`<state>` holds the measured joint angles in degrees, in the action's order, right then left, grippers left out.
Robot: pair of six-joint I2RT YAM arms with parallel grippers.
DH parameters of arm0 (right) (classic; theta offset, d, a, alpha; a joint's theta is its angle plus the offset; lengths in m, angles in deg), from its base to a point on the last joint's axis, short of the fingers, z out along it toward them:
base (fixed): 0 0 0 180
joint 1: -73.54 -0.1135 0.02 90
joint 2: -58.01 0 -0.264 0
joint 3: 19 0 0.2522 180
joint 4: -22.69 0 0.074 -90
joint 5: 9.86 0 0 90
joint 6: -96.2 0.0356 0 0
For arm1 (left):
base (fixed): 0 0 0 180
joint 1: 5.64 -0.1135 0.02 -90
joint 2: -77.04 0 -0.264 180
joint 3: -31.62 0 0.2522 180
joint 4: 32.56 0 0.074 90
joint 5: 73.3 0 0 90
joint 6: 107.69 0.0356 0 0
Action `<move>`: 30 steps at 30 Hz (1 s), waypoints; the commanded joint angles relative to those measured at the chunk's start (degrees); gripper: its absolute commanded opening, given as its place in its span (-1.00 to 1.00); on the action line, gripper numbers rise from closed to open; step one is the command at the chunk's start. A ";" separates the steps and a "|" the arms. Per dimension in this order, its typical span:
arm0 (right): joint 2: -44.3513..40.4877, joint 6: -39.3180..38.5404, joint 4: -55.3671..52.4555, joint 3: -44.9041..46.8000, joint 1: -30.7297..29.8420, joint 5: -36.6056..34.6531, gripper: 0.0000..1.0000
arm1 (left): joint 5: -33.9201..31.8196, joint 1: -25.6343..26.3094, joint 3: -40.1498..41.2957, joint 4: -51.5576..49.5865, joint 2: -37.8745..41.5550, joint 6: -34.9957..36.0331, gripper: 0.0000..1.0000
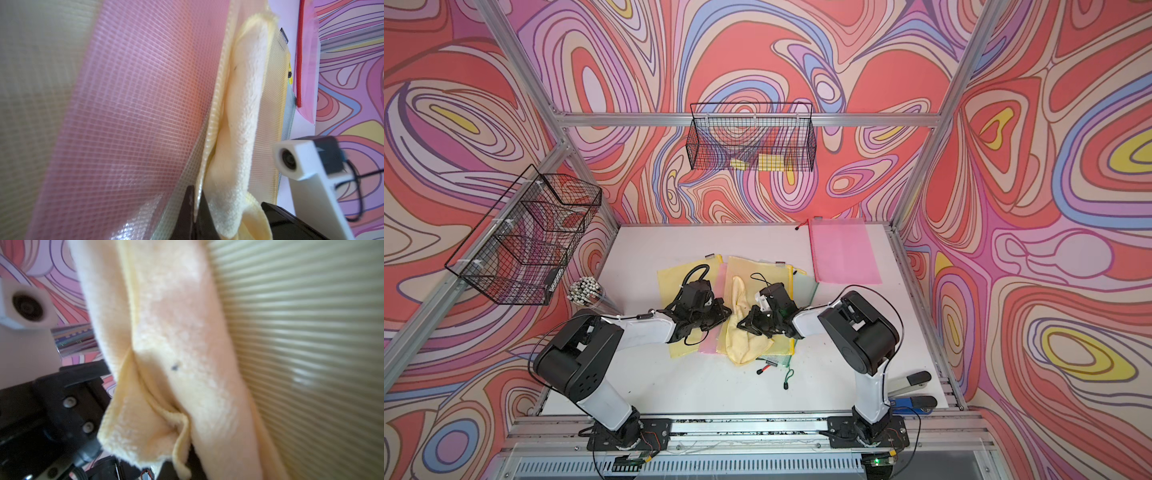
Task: Wipe the document bag
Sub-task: Wipe the dirt from the document bag.
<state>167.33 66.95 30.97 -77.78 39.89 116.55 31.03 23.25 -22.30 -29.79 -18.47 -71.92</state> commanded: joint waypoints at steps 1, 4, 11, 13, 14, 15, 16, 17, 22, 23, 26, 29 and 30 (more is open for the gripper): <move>-1.62 2.57 4.53 7.62 6.64 2.58 -1.00 | -0.27 0.01 -1.36 0.98 -0.50 0.22 -1.00; -10.27 -5.89 -9.36 9.65 11.68 -0.20 -1.00 | -0.75 -0.05 -1.24 0.30 0.00 0.60 -1.00; -24.50 -19.35 -35.06 3.32 15.24 -9.68 -1.00 | -1.60 -0.01 -0.92 0.63 -0.40 0.38 -1.00; -24.90 -16.75 -31.95 3.08 14.57 -7.04 -1.00 | -0.92 -0.04 -1.04 1.79 -1.49 -0.22 -1.00; -24.54 -14.92 -29.74 2.90 13.06 -6.58 -1.00 | -0.45 -0.05 -1.14 2.53 -2.16 -0.53 -1.00; -23.83 -13.72 -28.66 2.15 11.15 -6.82 -1.00 | -0.07 -0.05 -1.15 3.09 -2.67 -0.92 -1.00; -22.59 -12.74 -27.81 0.79 8.49 -7.38 -1.00 | 0.23 -0.06 -1.16 3.63 -3.13 -1.24 -1.00; -21.02 -11.88 -26.92 -0.87 5.08 -7.99 -1.00 | 0.40 -0.06 -1.00 4.15 -3.44 -1.54 -1.00; -12.64 -7.45 -19.88 -7.21 -5.81 -8.61 -1.00 | 0.15 -0.04 -0.88 4.50 -3.64 -1.67 -1.00; -11.23 -6.66 -18.30 -8.17 -6.94 -8.46 -1.00 | 0.08 -0.03 -0.88 4.35 -3.55 -1.64 -1.00; -7.37 -5.66 -16.36 -11.22 -8.68 -7.41 -1.00 | -0.05 -0.05 -0.71 4.30 -3.38 -1.66 -1.00; -4.41 -5.32 -16.42 -11.83 -8.92 -7.44 -1.00 | -0.09 -0.03 -0.69 4.07 -3.33 -1.57 -1.00; -4.03 -5.22 -16.48 -11.58 -8.83 -7.55 -1.00 | -0.09 -0.06 -0.62 4.02 -3.29 -1.57 -1.00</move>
<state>161.75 60.33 12.76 -88.90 31.08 109.55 31.03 23.31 -22.56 -26.93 -21.68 -72.84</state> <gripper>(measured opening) 0.048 0.047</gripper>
